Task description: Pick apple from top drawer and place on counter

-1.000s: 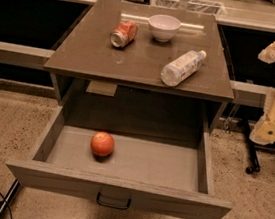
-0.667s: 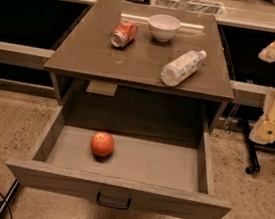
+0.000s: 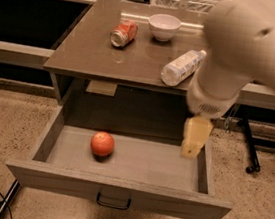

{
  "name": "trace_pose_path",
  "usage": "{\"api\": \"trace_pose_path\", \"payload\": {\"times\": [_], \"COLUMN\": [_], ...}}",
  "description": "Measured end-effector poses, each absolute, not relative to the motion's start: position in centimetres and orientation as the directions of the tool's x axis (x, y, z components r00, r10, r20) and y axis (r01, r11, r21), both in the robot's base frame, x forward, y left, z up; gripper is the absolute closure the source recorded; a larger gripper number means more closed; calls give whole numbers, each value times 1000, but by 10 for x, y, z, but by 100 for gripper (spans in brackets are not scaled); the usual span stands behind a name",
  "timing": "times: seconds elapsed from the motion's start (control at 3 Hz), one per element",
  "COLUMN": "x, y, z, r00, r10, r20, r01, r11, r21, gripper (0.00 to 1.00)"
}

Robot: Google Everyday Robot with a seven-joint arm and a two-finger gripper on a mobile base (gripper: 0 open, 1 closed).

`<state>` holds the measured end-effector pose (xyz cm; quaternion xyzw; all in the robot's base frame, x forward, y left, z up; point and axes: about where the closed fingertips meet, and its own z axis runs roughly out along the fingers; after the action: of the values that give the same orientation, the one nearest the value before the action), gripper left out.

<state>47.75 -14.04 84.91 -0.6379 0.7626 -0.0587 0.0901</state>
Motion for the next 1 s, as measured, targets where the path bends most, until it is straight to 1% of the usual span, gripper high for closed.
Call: {"api": "trace_pose_path", "payload": {"times": [0.33, 0.67, 1.0], "x": [464, 461, 467], "y": [-115, -114, -93], "z": [786, 781, 782], "r00": [-88, -77, -6], "r10": [-994, -995, -1000], "r20": [63, 67, 10], "r01": [-988, -989, -990], "r11": [79, 68, 5], "r21": [-136, -129, -141], "gripper": [0, 0, 0]}}
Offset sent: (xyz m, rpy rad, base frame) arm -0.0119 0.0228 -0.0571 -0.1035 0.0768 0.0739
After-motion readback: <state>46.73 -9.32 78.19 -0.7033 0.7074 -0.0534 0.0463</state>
